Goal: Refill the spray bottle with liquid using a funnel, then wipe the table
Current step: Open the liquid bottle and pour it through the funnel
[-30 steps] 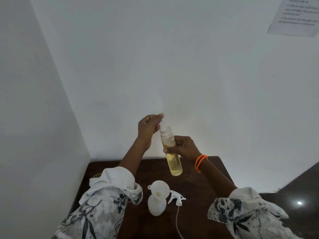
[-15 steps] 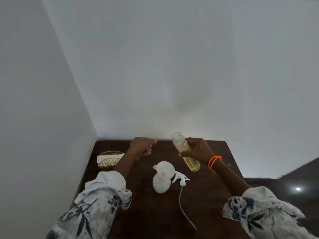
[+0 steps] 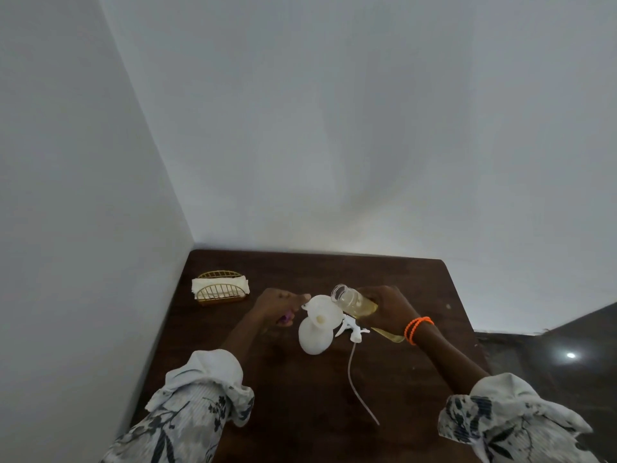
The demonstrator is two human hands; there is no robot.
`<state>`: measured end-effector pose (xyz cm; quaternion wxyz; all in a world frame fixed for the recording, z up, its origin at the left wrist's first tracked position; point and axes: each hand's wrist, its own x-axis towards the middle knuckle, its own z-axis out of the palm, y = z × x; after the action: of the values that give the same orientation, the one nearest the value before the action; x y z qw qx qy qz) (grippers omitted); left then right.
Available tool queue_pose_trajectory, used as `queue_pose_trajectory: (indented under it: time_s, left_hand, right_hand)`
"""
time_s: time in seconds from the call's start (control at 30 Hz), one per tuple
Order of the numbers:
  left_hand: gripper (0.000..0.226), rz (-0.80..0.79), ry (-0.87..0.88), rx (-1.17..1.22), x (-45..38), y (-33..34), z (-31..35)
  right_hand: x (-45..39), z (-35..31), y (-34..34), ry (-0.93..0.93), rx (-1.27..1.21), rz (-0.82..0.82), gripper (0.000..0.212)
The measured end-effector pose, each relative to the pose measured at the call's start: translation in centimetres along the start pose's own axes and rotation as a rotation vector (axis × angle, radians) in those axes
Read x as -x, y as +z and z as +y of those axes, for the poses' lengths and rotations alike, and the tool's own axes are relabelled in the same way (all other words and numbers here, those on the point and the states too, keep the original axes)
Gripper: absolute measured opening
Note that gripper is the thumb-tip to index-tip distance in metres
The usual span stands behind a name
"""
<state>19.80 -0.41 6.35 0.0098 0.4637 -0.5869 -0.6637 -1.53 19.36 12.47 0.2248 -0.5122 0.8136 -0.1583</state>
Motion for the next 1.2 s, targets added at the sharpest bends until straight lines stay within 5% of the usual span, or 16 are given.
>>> queue_pose_trajectory:
  time_s: [1.2]
  left_hand:
    - [0.028,0.009,-0.040,0.114,1.2,0.4,-1.6]
  right_hand:
    - [0.8,-3.6,-2.2,-0.024,0.425,-0.052,0.070]
